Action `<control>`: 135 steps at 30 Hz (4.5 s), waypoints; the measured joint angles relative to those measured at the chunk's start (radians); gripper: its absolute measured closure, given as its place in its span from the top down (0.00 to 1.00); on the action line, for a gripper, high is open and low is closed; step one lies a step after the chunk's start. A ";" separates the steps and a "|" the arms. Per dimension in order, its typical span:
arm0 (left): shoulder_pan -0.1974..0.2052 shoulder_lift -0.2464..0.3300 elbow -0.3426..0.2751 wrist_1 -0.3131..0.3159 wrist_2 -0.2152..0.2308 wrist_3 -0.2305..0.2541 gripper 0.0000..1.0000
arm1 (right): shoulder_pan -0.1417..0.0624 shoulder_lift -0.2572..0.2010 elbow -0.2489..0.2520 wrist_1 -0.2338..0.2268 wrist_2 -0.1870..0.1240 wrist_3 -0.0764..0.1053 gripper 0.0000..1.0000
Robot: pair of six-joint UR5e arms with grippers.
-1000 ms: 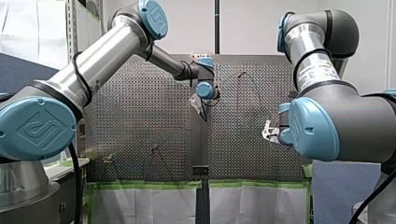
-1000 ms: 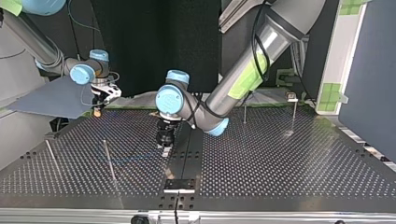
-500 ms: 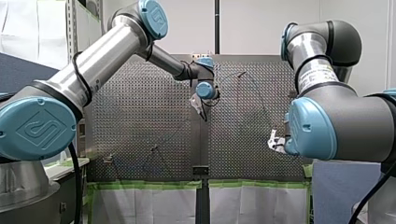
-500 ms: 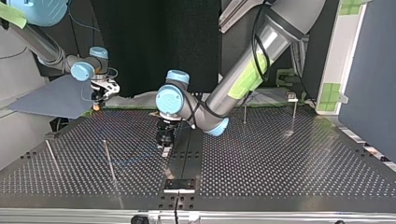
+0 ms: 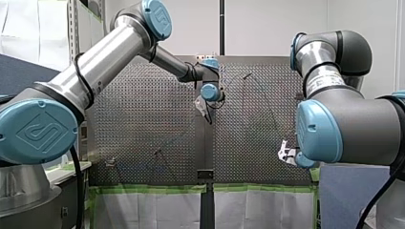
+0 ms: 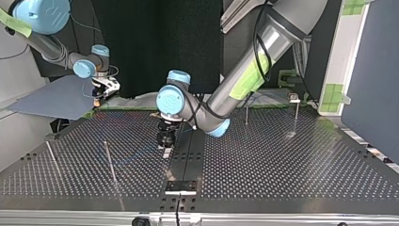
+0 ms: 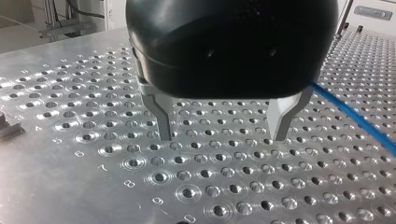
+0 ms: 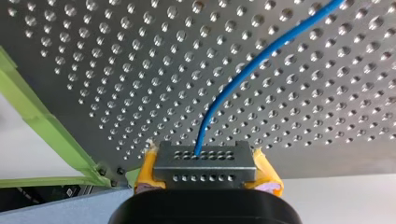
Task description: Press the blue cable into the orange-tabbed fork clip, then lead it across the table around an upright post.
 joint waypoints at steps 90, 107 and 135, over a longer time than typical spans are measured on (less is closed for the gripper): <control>0.004 0.045 0.000 -0.161 -0.026 0.030 0.99 | -0.092 0.223 -0.167 -0.018 -0.008 -0.003 0.00; 0.019 0.046 0.000 -0.292 -0.023 0.072 0.99 | -0.092 0.223 -0.167 -0.012 -0.008 0.000 0.00; 0.033 0.067 0.000 -0.528 0.075 0.100 0.99 | -0.092 0.226 -0.166 -0.005 -0.010 -0.007 0.00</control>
